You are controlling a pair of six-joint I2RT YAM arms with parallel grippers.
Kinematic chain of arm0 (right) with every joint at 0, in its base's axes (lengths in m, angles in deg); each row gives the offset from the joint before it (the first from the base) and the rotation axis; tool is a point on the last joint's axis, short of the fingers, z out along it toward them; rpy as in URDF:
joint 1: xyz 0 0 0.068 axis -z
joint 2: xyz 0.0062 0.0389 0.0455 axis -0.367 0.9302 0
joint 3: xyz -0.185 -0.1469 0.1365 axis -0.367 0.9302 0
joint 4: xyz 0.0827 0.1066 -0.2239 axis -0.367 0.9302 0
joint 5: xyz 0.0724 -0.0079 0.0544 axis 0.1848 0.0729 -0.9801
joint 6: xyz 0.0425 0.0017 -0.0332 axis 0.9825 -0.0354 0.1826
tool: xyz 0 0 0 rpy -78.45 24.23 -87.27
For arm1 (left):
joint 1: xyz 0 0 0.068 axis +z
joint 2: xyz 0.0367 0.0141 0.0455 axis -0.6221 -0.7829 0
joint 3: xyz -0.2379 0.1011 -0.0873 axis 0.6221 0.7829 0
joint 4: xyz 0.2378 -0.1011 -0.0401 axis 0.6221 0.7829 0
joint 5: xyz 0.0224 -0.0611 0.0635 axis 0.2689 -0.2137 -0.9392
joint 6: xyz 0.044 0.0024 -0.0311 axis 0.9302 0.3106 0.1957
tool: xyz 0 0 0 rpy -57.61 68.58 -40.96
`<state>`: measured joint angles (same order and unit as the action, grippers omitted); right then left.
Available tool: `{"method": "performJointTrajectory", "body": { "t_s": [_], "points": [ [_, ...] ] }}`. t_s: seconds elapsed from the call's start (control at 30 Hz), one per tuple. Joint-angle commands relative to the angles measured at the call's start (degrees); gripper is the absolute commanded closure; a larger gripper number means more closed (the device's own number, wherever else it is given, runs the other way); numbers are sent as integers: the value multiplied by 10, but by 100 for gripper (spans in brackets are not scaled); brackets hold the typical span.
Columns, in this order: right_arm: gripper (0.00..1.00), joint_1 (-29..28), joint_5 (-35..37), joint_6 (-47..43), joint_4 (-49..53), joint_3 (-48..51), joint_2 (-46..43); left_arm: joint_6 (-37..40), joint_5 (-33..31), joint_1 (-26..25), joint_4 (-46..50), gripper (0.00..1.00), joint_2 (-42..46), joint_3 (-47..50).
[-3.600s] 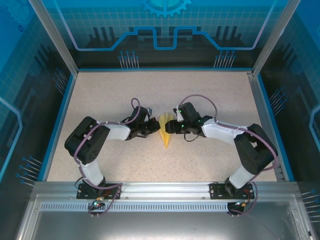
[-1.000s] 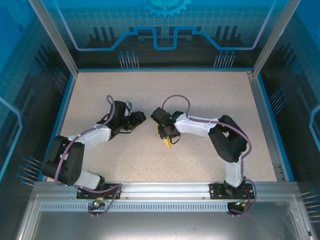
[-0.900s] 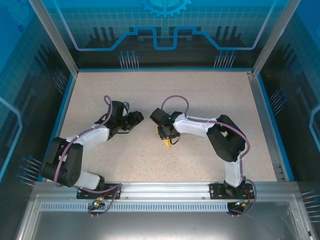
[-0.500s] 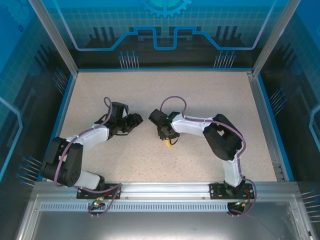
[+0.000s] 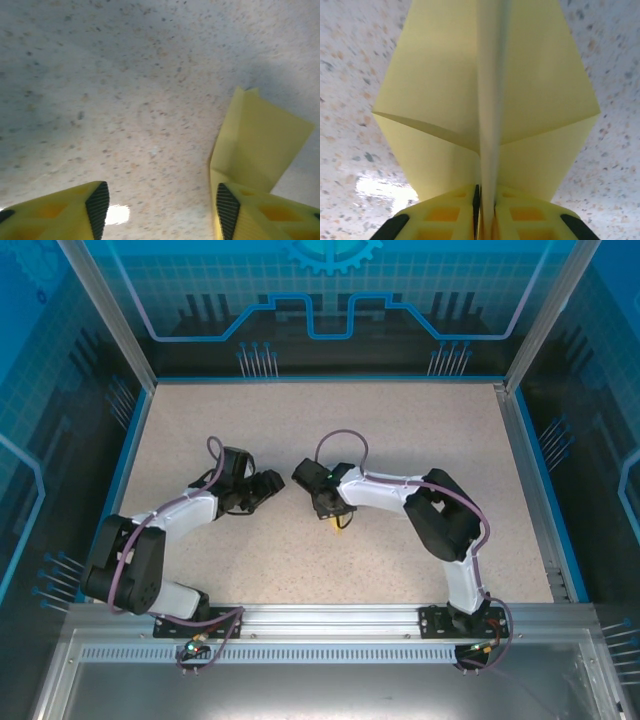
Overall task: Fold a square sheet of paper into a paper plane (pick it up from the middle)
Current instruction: Move the paper plane to the center of the table.
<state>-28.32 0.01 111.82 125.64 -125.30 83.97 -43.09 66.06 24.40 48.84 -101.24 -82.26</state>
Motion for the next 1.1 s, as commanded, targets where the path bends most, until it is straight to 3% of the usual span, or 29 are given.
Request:
{"method": "performJointTrajectory", "body": {
  "t_s": [0.0, 0.1, 0.23, 0.7, 1.07],
  "points": [
    [87, 11, 36, -27, 13, -38, -22, 11, -62, 5, 65, 22, 32, -8],
    [89, 34, 24, -47, 2, -57, -8, 21, -101, 5, 100, 9, 54, -7],
    [89, 59, 1, -75, -17, -97, 19, 32, -136, 5, 134, 2, 81, -6],
    [88, 89, 14, -78, 19, -240, 154, 38, -135, 5, 151, 1, 96, -4],
    [83, 88, -11, -58, 33, -243, 215, 40, -135, 5, 155, 2, 98, -4]
  ]
}}
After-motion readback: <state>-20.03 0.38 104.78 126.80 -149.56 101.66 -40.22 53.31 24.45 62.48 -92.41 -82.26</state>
